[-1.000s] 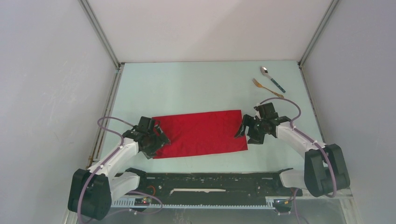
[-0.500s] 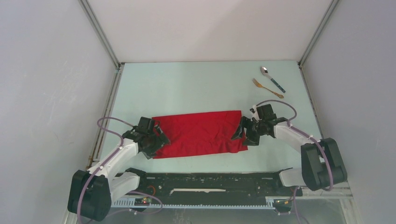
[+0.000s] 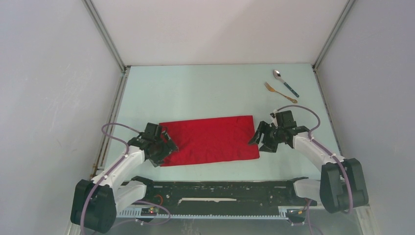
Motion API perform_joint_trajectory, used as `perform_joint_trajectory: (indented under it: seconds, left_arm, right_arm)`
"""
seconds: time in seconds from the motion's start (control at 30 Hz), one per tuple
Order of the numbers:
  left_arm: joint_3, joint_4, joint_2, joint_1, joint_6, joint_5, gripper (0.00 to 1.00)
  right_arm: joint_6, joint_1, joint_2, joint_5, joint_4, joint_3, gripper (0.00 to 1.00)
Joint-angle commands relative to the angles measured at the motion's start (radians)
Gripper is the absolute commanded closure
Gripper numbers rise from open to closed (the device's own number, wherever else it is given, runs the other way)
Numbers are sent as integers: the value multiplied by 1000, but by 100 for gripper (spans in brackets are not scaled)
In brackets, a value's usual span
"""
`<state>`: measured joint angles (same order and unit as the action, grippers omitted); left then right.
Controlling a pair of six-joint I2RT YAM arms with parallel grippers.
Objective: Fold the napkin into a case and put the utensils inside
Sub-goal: Pick up the rectangle-folded napkin from the center of the board.
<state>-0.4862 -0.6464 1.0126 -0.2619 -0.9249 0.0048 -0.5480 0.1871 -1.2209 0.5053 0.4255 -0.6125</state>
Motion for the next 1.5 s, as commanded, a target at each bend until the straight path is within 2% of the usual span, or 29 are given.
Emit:
perform_joint_trajectory:
  seconds: [0.0, 0.1, 0.2, 0.3, 0.57, 0.7, 0.8, 0.83, 0.9, 0.97, 1.03, 1.17, 1.47]
  left_arm:
    - [-2, -8, -37, -4, 15, -3, 9]
    - [-29, -30, -83, -5, 51, -2, 9]
    - [-39, -15, -146, -4, 73, 2, 5]
    - [-29, 21, -160, -4, 59, 5, 0]
    - [-22, 94, -153, -4, 62, 18, 0]
    - [-109, 109, -148, 19, 88, 20, 0]
    - [-161, 160, -82, 57, 90, 64, 0]
    - [-170, 196, -40, 76, 84, 77, 0]
    - [-175, 283, 30, 126, 59, 120, 0]
    - [-186, 377, 111, 164, 35, 166, 0]
    - [-214, 431, 199, 189, 30, 149, 0]
    - [-264, 531, 353, 233, 6, 161, 0]
    - [-325, 572, 511, 273, 36, 112, 0]
  right_arm:
    - [17, 83, -11, -224, 111, -43, 24]
    - [10, 139, 0, -125, 76, -56, 21]
    - [-23, 140, -29, -6, -5, -47, 20]
    - [-41, 124, -105, 32, -59, -29, 20]
    - [-5, 70, -253, -152, -87, -33, 21]
    - [6, 116, -204, -192, -11, -112, 21]
    - [-1, 152, -131, -183, -15, -174, 11]
    - [0, 148, -130, -164, -47, -190, 6]
    - [-18, 121, -175, -72, -130, -225, 2]
    - [-49, 93, -266, 42, -230, -279, 1]
    - [-85, 70, -377, 133, -321, -345, 2]
    - [-115, 21, -568, 210, -371, -471, 4]
    - [-123, -54, -676, 269, -449, -499, 4]
